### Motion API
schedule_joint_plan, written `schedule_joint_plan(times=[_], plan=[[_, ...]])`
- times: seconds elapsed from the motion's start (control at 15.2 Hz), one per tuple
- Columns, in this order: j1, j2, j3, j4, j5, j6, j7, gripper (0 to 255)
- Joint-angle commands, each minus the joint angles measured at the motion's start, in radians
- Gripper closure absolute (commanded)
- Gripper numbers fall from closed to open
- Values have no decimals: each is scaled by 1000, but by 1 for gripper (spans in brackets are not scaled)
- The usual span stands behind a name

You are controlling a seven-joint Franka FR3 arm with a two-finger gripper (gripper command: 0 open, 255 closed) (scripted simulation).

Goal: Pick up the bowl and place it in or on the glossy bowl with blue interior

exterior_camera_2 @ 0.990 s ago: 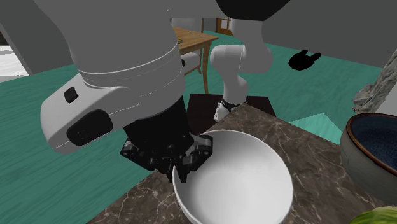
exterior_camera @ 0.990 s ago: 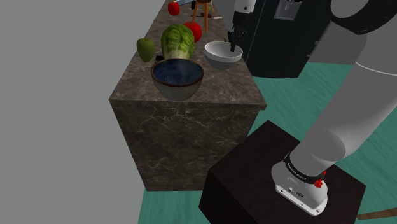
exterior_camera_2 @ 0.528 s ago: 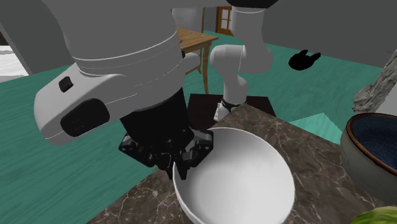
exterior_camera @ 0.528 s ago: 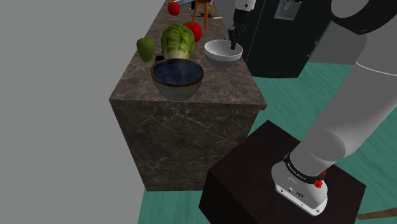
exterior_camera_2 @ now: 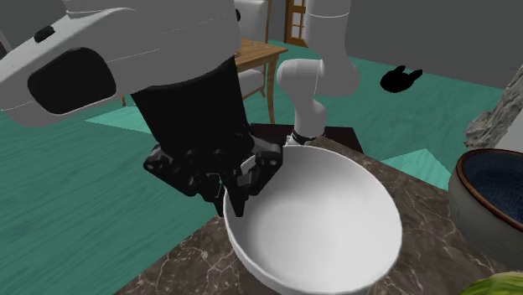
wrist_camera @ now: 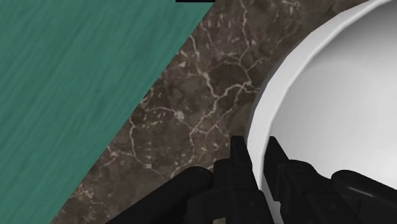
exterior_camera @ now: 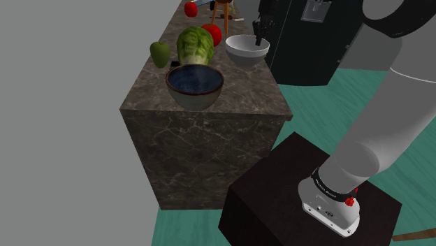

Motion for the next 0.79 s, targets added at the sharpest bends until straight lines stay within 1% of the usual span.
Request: schedule_joint_plan(times=[0.0, 0.73], plan=[[-1, 4, 0, 34, 1, -30, 3, 255], [-12, 47, -3, 243, 11, -197, 11, 255]])
